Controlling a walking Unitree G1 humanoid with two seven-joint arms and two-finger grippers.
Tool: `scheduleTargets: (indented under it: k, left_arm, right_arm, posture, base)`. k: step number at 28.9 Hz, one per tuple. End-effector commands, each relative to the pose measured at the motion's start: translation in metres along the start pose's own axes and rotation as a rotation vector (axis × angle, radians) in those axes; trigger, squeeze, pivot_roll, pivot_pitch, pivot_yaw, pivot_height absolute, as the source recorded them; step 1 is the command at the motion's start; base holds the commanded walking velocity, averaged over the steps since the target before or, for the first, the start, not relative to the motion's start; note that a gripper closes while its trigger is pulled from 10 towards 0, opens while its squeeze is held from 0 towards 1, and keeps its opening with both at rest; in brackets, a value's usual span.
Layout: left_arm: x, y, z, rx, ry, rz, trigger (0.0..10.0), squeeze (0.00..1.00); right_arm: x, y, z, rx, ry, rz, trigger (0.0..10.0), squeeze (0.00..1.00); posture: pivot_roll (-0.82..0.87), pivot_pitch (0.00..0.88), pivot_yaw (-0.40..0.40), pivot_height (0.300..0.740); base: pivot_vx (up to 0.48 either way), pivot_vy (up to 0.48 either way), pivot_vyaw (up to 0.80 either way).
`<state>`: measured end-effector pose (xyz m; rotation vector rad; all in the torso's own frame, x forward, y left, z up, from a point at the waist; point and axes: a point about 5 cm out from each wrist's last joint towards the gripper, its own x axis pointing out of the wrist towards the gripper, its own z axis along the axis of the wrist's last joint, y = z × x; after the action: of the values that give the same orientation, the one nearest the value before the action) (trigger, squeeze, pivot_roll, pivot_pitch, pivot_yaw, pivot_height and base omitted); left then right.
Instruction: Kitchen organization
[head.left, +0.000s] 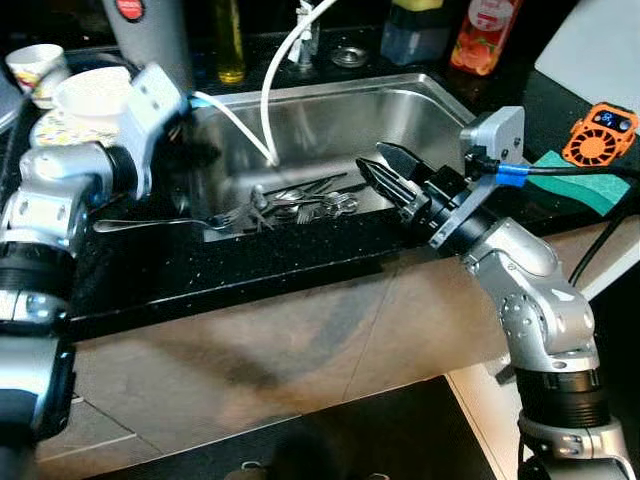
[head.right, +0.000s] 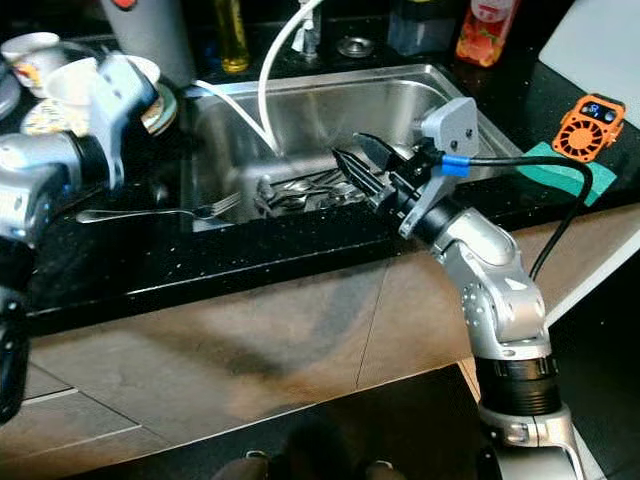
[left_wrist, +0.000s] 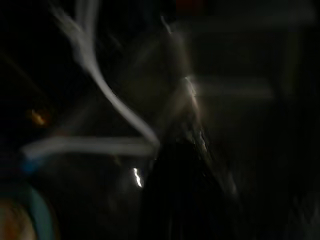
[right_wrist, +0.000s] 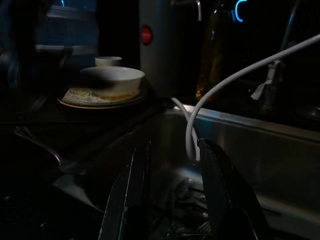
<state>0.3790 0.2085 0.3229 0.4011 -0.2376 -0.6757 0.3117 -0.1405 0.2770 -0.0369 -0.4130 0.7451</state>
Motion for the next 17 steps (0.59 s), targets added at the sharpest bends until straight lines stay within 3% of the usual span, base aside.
scheduleTargets:
  k: [1, 5, 10, 11, 12, 17]
  left_arm:
    - [-0.001, 0.012, 0.019, -0.033, -0.117, 0.114, 10.0, 0.00]
    - [0.000, 0.019, 0.038, -0.030, -0.190, 0.184, 10.0, 0.00]
    - [0.000, 0.019, 0.043, -0.001, -0.162, 0.175, 10.0, 0.00]
    - [-0.002, 0.016, 0.037, 0.077, -0.064, 0.116, 10.0, 0.00]
    - [-0.004, 0.015, 0.033, 0.089, -0.019, 0.074, 10.0, 0.00]
    - [-0.009, 0.013, 0.027, 0.102, 0.031, 0.005, 10.0, 0.00]
  right_arm:
    - [0.000, 0.001, 0.000, 0.007, 0.000, 0.006, 10.0, 0.00]
    - [-0.001, 0.001, 0.001, 0.007, 0.001, 0.007, 10.0, 0.00]
    - [-0.001, 0.000, 0.001, 0.007, 0.001, 0.007, 10.0, 0.00]
    - [0.000, 0.001, 0.001, 0.008, 0.001, 0.008, 10.0, 0.00]
    - [0.000, 0.001, 0.001, 0.008, 0.000, 0.008, 10.0, 0.00]
    - [0.001, 0.001, 0.001, 0.008, 0.000, 0.010, 10.0, 0.00]
  posture:
    - [0.11, 0.158, -0.010, 0.740]
    - [0.10, 0.160, -0.011, 0.740]
    - [0.11, 0.160, -0.013, 0.740]
    - [0.11, 0.160, -0.014, 0.740]
    - [0.11, 0.160, -0.014, 0.740]
    - [0.11, 0.160, -0.014, 0.740]
  base:
    - [0.000, 0.000, 0.00]
    - [0.000, 0.000, 0.00]
    - [0.000, 0.000, 0.00]
    - [0.000, 0.000, 0.00]
    - [0.000, 0.000, 0.00]
    - [0.000, 0.000, 0.00]
